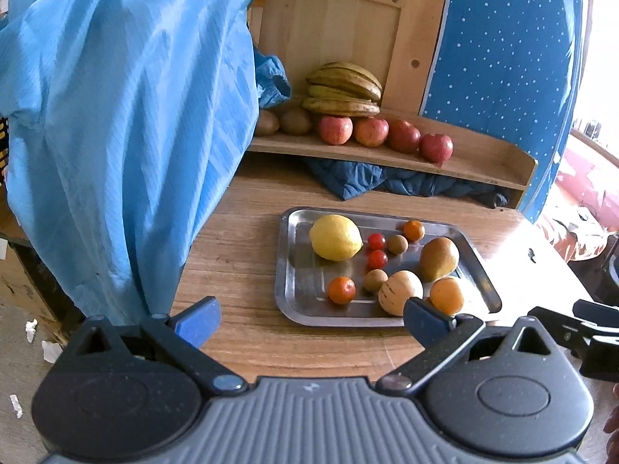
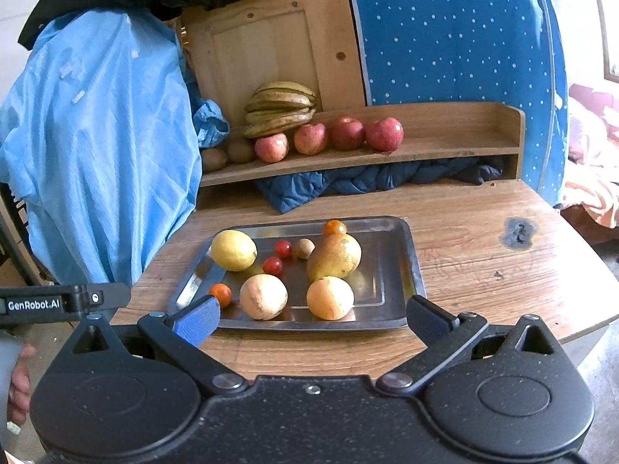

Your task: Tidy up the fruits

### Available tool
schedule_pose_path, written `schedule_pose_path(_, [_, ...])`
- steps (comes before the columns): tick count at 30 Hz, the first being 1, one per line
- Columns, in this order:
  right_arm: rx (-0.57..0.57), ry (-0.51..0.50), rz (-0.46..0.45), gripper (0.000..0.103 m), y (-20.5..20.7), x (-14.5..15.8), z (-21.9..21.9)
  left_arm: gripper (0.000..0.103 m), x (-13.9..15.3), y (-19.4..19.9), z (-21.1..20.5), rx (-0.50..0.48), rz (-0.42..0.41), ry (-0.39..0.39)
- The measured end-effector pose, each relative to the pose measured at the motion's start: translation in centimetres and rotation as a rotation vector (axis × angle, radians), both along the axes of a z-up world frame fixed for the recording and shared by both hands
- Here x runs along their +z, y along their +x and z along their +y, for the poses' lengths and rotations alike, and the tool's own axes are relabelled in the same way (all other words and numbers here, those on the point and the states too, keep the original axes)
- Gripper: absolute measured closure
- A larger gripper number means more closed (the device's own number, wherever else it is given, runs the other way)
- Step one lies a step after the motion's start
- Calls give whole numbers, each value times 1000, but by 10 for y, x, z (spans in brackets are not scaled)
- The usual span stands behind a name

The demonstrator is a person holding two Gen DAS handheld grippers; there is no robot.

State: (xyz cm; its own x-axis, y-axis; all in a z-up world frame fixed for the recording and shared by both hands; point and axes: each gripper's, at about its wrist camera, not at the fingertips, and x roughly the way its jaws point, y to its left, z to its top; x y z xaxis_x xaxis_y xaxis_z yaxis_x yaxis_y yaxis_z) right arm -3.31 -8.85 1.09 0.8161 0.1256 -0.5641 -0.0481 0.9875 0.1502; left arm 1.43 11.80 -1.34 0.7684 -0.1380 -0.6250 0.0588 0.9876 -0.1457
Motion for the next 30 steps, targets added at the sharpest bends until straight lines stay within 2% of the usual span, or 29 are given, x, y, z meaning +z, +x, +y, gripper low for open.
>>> schedule_pose_path(6, [-2,-18,3,1,-7,1,5,1,-7,-6,5,-8,17,-34])
schedule_pose_path(19, [-23,-21,39,1,-7,-8,-2,1,-13,-8,-6,-1,62,9])
schedule_pose_path(30, [-18,-21,55,1,-5,-11,-7,1,-14,-9,-11,-2,69,3])
